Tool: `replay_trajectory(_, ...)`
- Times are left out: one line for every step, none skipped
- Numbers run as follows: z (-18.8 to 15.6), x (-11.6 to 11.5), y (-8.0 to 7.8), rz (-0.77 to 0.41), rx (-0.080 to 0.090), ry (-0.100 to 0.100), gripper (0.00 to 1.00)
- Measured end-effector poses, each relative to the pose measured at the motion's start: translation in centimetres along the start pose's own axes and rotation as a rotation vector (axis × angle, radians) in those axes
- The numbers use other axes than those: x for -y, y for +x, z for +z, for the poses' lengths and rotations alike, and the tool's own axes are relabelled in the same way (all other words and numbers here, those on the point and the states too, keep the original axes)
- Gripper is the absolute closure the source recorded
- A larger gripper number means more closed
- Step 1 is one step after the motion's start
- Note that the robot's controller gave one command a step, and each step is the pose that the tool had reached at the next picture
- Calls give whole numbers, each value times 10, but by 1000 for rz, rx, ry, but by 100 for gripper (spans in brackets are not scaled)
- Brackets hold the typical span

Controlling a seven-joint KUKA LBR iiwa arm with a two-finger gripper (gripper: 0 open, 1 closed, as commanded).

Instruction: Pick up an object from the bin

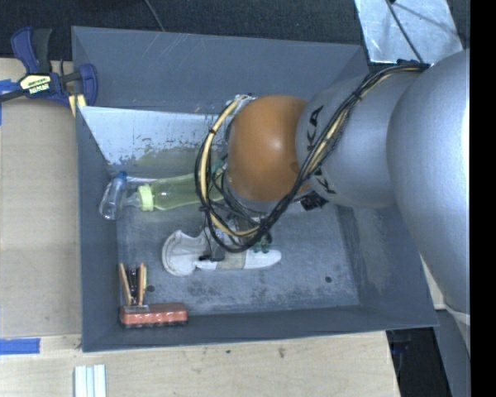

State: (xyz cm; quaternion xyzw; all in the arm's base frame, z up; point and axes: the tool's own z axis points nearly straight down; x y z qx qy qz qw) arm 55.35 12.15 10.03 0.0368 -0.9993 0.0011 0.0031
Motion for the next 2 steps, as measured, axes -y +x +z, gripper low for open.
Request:
replay_trajectory(-14, 0, -3, 0, 12, -2, 100)
replay_trajectory(-23, 0, -1, 0, 6, -1, 100)
